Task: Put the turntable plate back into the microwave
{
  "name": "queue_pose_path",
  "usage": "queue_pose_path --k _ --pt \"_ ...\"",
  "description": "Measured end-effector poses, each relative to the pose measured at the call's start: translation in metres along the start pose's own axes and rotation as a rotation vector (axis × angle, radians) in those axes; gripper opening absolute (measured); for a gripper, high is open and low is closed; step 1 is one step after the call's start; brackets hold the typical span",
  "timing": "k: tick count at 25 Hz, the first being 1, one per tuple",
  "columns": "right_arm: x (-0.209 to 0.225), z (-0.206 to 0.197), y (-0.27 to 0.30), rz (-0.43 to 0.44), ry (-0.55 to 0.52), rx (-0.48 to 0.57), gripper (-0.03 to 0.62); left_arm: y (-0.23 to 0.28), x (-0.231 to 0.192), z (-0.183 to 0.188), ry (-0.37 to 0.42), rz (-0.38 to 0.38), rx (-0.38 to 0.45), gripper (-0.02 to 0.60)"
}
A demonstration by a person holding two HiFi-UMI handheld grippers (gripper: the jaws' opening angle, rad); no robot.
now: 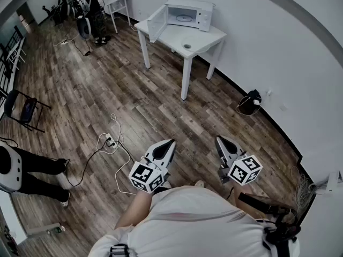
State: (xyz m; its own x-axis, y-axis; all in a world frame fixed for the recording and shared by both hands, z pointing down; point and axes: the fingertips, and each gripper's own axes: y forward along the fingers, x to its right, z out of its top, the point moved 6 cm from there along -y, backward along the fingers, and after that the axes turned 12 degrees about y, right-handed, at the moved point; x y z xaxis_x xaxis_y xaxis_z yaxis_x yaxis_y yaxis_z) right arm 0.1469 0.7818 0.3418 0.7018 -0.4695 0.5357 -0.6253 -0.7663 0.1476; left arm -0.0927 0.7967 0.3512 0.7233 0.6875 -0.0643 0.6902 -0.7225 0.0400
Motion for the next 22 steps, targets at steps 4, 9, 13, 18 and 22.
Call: queue_pose_path --k 4,9,13,18,22 --pt "-0.008 -0.006 0.022 -0.005 -0.008 -0.011 0.005 -0.011 -0.021 0.001 -0.006 0.014 0.012 0.011" --pt "-0.026 -0.015 0.044 -0.02 -0.021 -0.003 0.005 -0.029 -0.047 -0.004 0.004 0.025 0.011 0.011" --pt "-0.039 -0.028 0.053 -0.037 -0.016 0.005 0.005 -0.042 -0.064 -0.017 -0.04 0.008 -0.011 0.011" --pt "-0.034 -0.025 0.054 -0.063 -0.013 -0.001 0.005 -0.03 -0.069 -0.026 -0.097 -0.015 -0.011 0.011" --pt "-0.019 -0.014 0.067 -0.069 0.005 0.011 0.003 -0.012 -0.079 -0.018 -0.081 -0.036 -0.001 0.011"
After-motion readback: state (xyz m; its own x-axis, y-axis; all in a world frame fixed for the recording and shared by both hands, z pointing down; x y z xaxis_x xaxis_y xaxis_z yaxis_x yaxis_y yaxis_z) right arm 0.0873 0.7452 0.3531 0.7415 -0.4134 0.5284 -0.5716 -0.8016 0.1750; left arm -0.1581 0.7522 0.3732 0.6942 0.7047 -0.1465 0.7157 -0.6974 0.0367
